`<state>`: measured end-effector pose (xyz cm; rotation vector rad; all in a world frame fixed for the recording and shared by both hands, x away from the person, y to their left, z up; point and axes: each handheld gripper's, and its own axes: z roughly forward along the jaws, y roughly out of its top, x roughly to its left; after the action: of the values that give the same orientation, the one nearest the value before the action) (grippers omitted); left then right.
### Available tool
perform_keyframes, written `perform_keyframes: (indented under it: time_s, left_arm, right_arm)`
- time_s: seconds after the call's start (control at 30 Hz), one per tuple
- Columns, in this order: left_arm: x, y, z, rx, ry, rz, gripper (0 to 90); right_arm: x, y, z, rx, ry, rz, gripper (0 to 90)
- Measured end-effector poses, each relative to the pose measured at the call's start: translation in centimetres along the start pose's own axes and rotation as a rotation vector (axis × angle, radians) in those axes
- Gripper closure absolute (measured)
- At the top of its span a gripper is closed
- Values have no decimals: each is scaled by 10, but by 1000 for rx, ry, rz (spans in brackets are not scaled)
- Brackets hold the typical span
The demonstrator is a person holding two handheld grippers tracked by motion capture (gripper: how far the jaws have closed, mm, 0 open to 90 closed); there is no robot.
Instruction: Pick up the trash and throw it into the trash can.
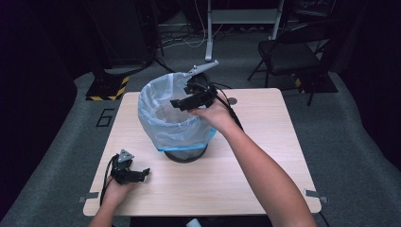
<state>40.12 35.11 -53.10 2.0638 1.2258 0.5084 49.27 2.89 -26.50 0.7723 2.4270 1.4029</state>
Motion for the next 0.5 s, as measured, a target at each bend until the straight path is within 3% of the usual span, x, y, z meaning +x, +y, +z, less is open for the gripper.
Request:
perform_keyframes:
  time_s: [0.5]
  left_arm:
    - [0, 0, 0, 0, 0, -1, 0]
  right_arm:
    - [12, -17, -38, -61, 42, -23, 281]
